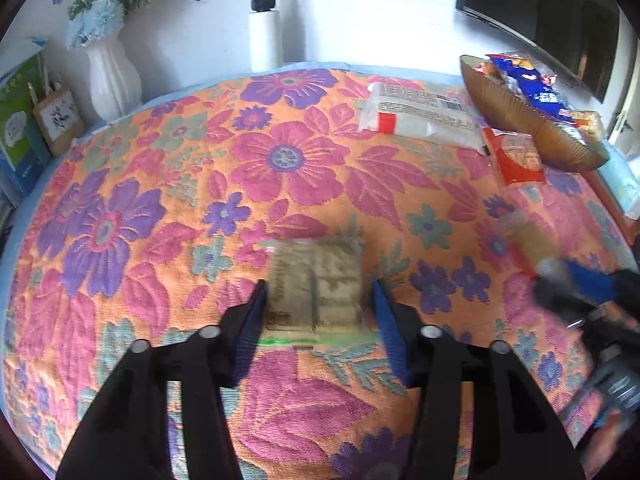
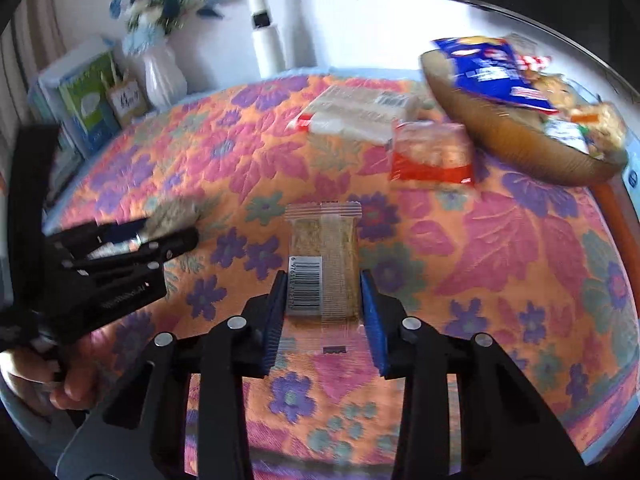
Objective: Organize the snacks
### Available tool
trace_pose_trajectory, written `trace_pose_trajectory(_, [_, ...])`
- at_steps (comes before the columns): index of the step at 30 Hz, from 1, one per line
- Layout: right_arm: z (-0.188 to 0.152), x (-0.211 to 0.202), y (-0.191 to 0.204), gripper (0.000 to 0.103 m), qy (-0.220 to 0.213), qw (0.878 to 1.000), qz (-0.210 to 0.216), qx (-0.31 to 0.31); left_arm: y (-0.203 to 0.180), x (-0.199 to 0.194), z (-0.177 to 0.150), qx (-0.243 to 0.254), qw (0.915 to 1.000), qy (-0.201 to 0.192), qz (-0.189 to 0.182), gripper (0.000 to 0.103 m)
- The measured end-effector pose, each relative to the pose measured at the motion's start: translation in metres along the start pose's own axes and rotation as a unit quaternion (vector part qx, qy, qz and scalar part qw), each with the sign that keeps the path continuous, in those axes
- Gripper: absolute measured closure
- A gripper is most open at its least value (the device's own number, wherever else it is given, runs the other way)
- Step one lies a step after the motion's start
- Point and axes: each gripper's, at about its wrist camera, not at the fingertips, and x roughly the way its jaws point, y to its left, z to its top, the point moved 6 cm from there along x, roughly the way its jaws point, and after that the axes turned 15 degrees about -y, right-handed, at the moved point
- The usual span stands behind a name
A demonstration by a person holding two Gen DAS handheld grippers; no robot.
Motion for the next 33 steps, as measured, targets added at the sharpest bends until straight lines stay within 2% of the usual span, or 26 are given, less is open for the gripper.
trace_pose_trajectory(3, [0.013,-0.021,-0.021,0.066,-0.028,0.999,-0.009,0.014,0.001,-0.004,0.003,-0.002,0.9997,-0.004,0.023,0.059])
trace_pose_trajectory(4, [0.017,-0.027,-0.027,0.066,-0.037,0.999,-0.01,0.02,-0.001,-0.009,0.008,-0.012,0.9997,-0.013,0.014,0.059])
trace_pose_trajectory(6, [0.029,-0.043,-0.046,0.066,-0.057,0.998,-0.015,0.038,-0.01,-0.02,0.019,-0.027,0.9992,-0.03,-0.011,0.059])
trace_pose_trajectory(9, [0.05,-0.064,-0.076,0.066,-0.085,0.994,-0.02,0.07,-0.034,-0.041,0.053,-0.024,0.9962,-0.07,-0.045,0.059])
trace_pose_trajectory(12, [0.076,-0.082,-0.108,0.066,-0.12,0.988,-0.033,0.093,-0.074,-0.063,0.1,-0.016,0.9866,-0.126,-0.103,0.059])
trace_pose_trajectory(15, [0.102,-0.098,-0.145,0.066,-0.151,0.981,-0.057,0.11,-0.117,-0.066,0.134,0.007,0.9768,-0.156,-0.147,0.059])
trace_pose_trajectory(19, [0.141,-0.105,-0.186,0.066,-0.178,0.97,-0.094,0.134,-0.174,-0.049,0.173,0.021,0.9671,-0.162,-0.195,0.059])
trace_pose_trajectory(22, [0.16,-0.097,-0.206,0.066,-0.181,0.966,-0.107,0.153,-0.207,-0.029,0.195,0.017,0.9624,-0.153,-0.224,0.059])
trace_pose_trajectory(25, [0.179,-0.081,-0.213,0.066,-0.18,0.965,-0.113,0.152,-0.233,-0.006,0.21,0.017,0.961,-0.143,-0.236,0.059])
trace_pose_trajectory(27, [0.186,-0.067,-0.216,0.061,-0.166,0.968,-0.125,0.144,-0.248,0.005,0.213,0.021,0.9597,-0.142,-0.241,0.058])
trace_pose_trajectory(28, [0.187,-0.058,-0.217,0.057,-0.147,0.971,-0.128,0.139,-0.254,0.013,0.214,0.023,0.9606,-0.137,-0.241,0.054])
trace_pose_trajectory(30, [0.185,-0.052,-0.22,0.053,-0.135,0.974,-0.117,0.139,-0.256,0.024,0.215,0.016,0.965,-0.131,-0.227,0.032])
trace_pose_trajectory(33, [0.18,-0.059,-0.223,0.053,-0.139,0.974,-0.112,0.139,-0.245,0.025,0.213,0.009,0.9685,-0.129,-0.213,0.032])
